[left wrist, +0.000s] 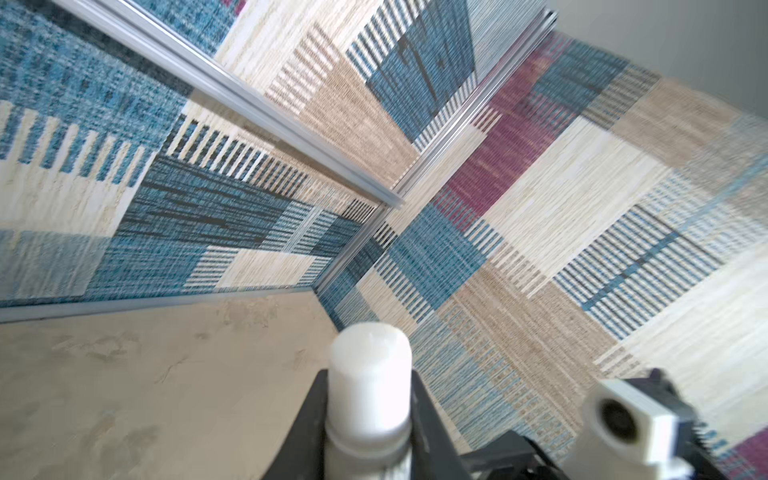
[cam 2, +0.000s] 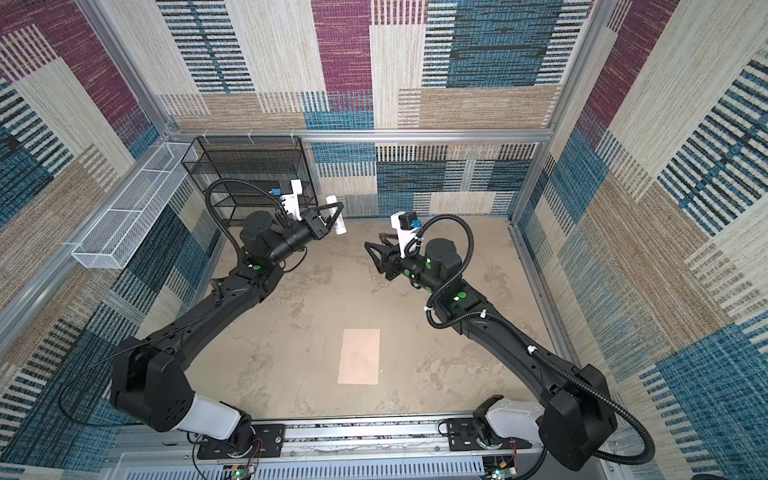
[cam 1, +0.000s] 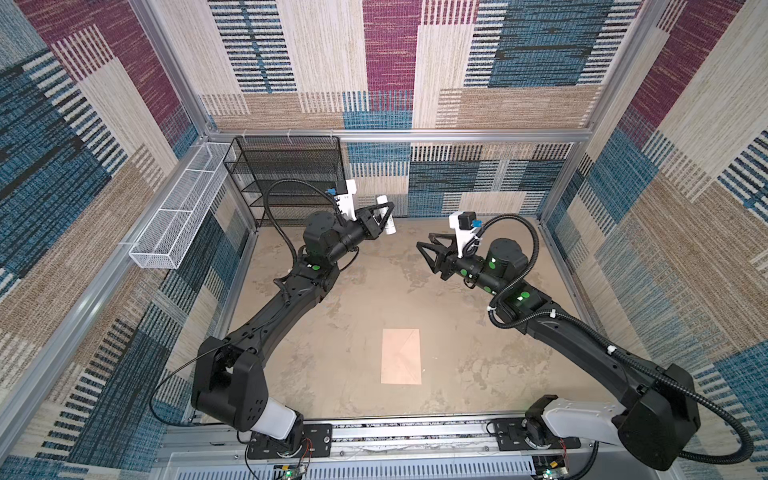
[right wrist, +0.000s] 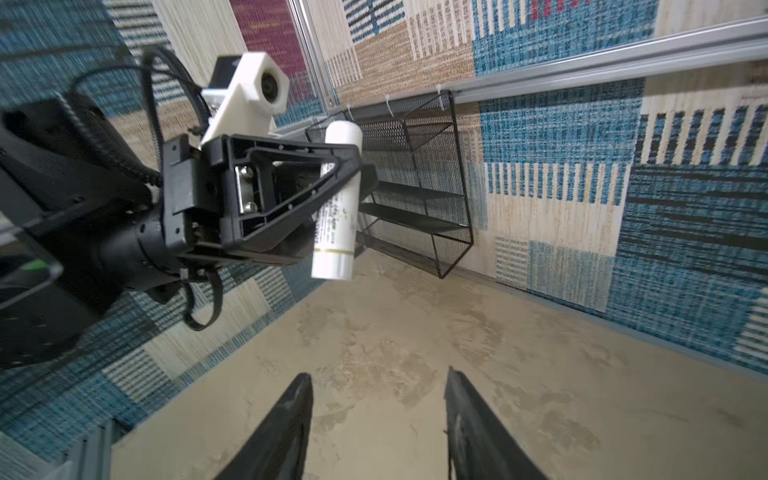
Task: Place the letter into the envelope and seal it
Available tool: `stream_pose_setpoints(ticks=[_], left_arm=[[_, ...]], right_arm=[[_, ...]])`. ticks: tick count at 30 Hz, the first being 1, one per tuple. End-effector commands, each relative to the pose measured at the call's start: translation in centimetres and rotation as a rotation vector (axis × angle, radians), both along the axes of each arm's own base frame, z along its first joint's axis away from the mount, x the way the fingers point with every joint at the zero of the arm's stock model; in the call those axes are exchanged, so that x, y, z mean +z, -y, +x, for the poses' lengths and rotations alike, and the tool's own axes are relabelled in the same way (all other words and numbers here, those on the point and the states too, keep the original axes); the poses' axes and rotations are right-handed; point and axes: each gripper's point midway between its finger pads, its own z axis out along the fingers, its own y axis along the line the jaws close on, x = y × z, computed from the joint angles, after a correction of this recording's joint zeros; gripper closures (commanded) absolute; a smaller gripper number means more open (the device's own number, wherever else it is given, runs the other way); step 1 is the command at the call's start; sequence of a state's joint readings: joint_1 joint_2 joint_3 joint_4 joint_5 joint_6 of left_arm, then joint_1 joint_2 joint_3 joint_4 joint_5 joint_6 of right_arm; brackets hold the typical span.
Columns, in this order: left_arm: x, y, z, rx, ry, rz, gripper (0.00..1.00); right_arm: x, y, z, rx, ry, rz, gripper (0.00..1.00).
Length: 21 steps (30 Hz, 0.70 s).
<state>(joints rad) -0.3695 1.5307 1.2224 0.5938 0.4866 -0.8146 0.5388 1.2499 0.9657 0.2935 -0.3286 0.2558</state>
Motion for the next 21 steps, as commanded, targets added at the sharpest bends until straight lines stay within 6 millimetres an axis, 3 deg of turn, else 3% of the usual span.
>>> stream_pose_setpoints(ticks=[1, 8, 21], left_arm=[[4.2, 0.5, -2.9, -0.224, 0.109, -0.181, 1.00], [5.1, 1.2, -4.3, -0.345, 0.161, -0.220, 1.00], [5.0, 2.3, -5.2, -0.405, 0.169, -0.231, 1.00]], right_arm=[[3.3, -1.1, -3.1, 0.249, 0.000, 0.216, 0.47], [4.1, -2.2, -3.6, 0.429, -0.032, 0.348, 0.49], [5.4, -4.0, -2.0, 0.548, -0.049, 0.419, 0.55]])
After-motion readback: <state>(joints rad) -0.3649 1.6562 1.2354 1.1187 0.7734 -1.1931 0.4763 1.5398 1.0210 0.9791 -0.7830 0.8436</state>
